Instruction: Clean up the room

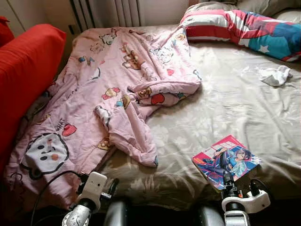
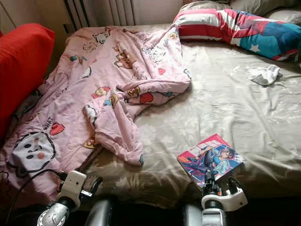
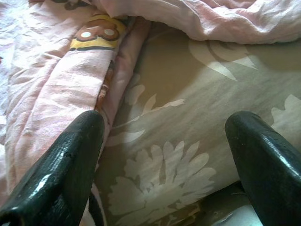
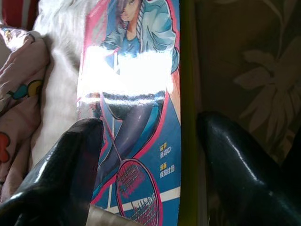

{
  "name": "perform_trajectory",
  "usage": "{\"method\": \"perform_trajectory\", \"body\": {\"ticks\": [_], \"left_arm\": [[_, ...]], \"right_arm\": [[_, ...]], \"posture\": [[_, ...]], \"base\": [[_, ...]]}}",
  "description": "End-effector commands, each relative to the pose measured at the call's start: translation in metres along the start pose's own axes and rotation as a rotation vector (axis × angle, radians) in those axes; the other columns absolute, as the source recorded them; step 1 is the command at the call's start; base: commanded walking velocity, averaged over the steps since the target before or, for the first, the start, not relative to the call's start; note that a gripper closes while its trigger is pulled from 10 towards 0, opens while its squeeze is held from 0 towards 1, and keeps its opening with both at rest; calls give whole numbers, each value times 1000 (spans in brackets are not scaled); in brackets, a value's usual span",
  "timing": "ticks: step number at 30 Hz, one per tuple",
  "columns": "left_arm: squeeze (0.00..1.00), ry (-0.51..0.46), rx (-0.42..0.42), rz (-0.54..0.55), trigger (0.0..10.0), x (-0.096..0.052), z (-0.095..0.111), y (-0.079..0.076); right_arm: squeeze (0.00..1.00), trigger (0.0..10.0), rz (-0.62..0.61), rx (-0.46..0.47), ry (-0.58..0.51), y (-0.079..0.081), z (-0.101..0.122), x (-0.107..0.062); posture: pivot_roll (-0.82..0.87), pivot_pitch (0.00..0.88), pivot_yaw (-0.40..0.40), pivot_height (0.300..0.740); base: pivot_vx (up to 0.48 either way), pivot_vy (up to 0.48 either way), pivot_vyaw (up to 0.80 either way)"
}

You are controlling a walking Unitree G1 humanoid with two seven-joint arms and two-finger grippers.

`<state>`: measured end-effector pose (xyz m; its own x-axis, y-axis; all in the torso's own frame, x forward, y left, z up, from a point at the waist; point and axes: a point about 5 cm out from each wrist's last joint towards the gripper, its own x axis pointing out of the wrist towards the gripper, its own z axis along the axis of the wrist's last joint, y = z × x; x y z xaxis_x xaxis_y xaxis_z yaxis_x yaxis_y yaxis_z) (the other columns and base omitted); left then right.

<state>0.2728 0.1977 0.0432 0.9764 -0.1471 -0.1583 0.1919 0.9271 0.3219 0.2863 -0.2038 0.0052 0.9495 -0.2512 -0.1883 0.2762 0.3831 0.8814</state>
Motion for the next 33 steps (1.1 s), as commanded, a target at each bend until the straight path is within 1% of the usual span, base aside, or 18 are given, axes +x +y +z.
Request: {"method": "perform_trajectory", "body": {"ticks": [1,9,16,22,25,27,29,33], "left_arm": [[0,25,19,-14,10000,-5,-5,0],[0,29,24,-12,10000,-8,-6,3],[0,34,30,-18,10000,-12,-7,3],[0,39,45,-30,10000,-14,-8,2],[0,44,52,-37,10000,-17,-9,1],[0,45,53,-37,10000,-18,-9,2],[0,48,57,-39,10000,-18,-9,2],[0,51,61,-39,10000,-19,-9,3]], "right_arm": [[0,10000,-40,18,14,-6,-3,-3],[0,10000,-65,39,4,-8,-2,-2],[0,10000,-92,53,34,-14,-9,-8],[0,10000,-78,68,58,-14,-14,-9],[0,10000,-65,68,81,-9,-19,-8],[0,10000,-55,68,85,-7,-20,-7],[0,10000,-23,67,91,0,-21,-3],[0,10000,-10,67,92,5,-21,0]], "posture": [[87,235,78,551],[97,242,82,551],[106,255,90,551],[113,263,95,551],[119,271,101,551],[122,273,102,551],[125,274,104,551],[126,275,107,551]], "base": [[0,0,0],[0,0,0],[0,0,0],[0,0,0],[0,0,0],[0,0,0],[0,0,0],[0,0,0]]}}
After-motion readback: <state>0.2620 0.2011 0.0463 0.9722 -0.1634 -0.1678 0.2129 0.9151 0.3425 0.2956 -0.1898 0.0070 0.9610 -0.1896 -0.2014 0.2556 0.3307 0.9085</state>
